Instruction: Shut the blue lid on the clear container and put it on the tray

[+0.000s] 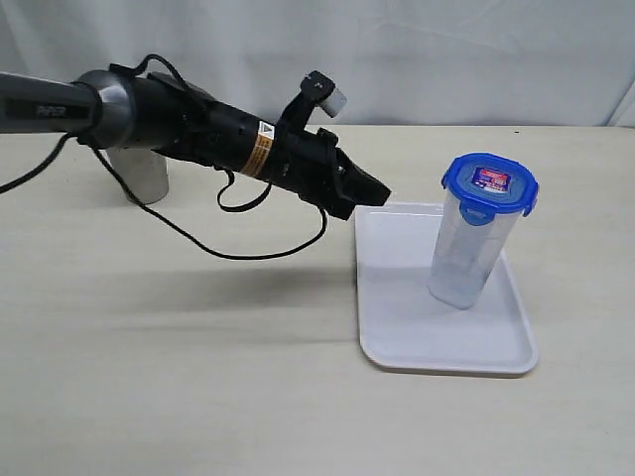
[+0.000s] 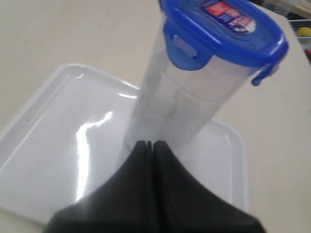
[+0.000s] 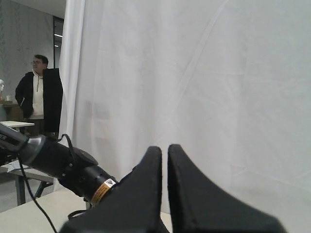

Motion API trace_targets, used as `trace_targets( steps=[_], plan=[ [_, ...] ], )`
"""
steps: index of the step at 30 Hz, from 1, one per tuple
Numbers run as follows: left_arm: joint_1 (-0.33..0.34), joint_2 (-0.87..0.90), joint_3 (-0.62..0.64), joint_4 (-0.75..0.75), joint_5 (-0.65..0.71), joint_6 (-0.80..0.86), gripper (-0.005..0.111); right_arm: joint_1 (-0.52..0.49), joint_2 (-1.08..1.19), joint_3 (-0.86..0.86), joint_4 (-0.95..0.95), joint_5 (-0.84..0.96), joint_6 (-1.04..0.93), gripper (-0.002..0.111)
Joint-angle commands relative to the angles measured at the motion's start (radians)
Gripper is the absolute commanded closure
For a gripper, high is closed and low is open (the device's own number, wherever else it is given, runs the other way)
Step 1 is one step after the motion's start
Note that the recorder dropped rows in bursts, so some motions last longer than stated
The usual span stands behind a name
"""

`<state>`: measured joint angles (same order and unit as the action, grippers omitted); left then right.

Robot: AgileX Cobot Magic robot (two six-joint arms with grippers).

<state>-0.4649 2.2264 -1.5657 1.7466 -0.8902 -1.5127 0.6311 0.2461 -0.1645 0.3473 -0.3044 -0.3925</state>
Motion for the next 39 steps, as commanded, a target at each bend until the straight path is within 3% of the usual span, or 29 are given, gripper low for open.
trace_targets(
  steps=[1,6,13,16,26,32,39],
  plan=[
    [-0.001,-0.163,0.174,-0.002,0.263,0.043,0.107,-0.006,-0.004,0.004,0.004,-0.006,-0.004,0.104],
    [-0.001,-0.459,0.448,-0.002,0.694,0.056,0.107,-0.006,-0.004,0.004,0.004,-0.006,-0.004,0.104],
    [-0.001,-0.846,0.793,-0.011,1.078,-0.016,0.107,-0.006,-0.004,0.004,0.004,-0.006,-0.004,0.104],
    [-0.001,-0.977,0.852,-0.013,1.034,-0.133,0.107,-0.006,-0.004,0.004,0.004,-0.006,-0.004,0.104],
    [-0.001,-1.451,1.012,-0.063,0.94,-0.14,0.107,-0.006,-0.004,0.004,0.004,-0.006,-0.004,0.104],
    [-0.001,-1.635,1.067,-0.091,0.897,-0.142,0.107,-0.006,-0.004,0.004,0.004,-0.006,-0.004,0.104],
    [-0.001,-1.728,1.075,-0.084,0.877,-0.14,0.107,-0.006,-0.004,0.004,0.004,-0.006,-0.004,0.104]
  ],
)
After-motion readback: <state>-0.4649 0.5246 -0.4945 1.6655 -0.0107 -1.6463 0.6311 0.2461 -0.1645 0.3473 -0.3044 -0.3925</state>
